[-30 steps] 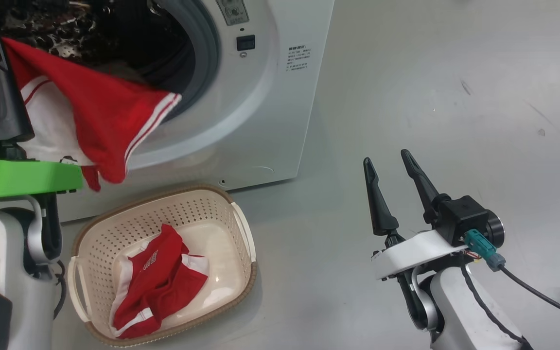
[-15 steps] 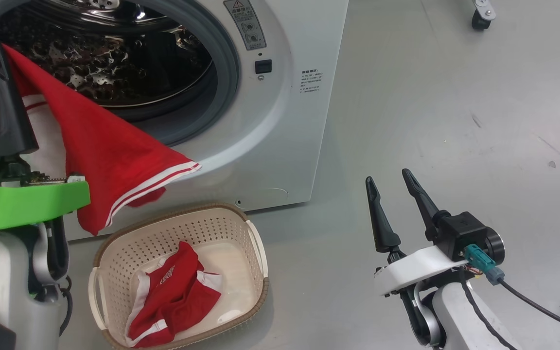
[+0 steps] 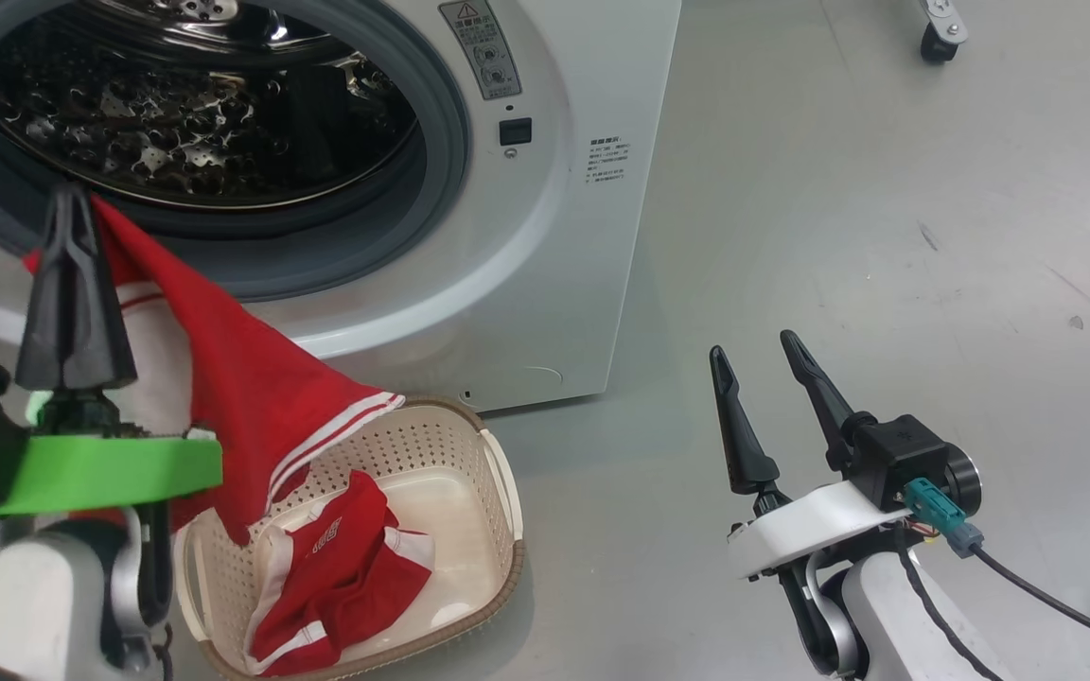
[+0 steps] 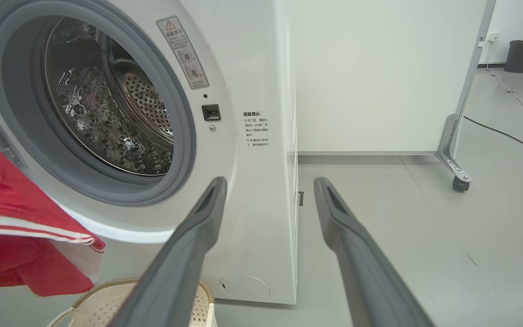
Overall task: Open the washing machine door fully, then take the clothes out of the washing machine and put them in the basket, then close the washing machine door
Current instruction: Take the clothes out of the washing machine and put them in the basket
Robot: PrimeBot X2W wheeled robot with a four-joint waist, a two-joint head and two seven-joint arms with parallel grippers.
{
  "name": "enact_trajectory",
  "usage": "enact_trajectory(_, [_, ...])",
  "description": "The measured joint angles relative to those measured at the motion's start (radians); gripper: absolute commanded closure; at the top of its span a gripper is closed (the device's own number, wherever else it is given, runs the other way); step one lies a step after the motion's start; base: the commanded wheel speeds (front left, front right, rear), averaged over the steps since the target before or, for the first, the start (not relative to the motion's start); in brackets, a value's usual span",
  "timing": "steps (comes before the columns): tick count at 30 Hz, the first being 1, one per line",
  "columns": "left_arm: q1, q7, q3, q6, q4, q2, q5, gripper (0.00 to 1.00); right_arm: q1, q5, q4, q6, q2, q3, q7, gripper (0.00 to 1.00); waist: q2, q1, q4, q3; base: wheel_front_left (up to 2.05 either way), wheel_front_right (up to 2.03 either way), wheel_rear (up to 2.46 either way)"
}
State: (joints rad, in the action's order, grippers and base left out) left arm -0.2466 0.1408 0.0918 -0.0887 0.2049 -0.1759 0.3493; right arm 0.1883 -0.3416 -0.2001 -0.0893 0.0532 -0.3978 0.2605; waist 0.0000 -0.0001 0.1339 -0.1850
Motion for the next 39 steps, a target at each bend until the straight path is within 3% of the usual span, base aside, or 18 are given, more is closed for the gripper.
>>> enact_trajectory(15, [0.149, -0.069, 0.04, -0.01, -0.132, 0.055, 0.037, 1.0, -0.005, 0.01, 0.032, 0.0, 0.0, -0.003, 0.0, 0.0, 0.0, 0.0, 0.016, -0.06, 0.0, 0.0, 0.0])
enact_trajectory(28, [0.142, -0.094, 0.022, -0.009, -0.329, 0.061, 0.089, 1.0, 0.038, 0.01, 0.088, 0.0, 0.0, -0.026, 0.0, 0.0, 0.0, 0.0, 0.055, -0.187, 0.0, 0.0, 0.0])
enact_trajectory(39, [0.022, -0.126, 0.022, 0.025, -0.49, 0.045, 0.1, 1.0, 0.1, -0.007, 0.132, -0.001, 0.0, -0.054, 0.0, 0.0, 0.0, 0.0, 0.108, -0.306, 0.0, 0.0, 0.0])
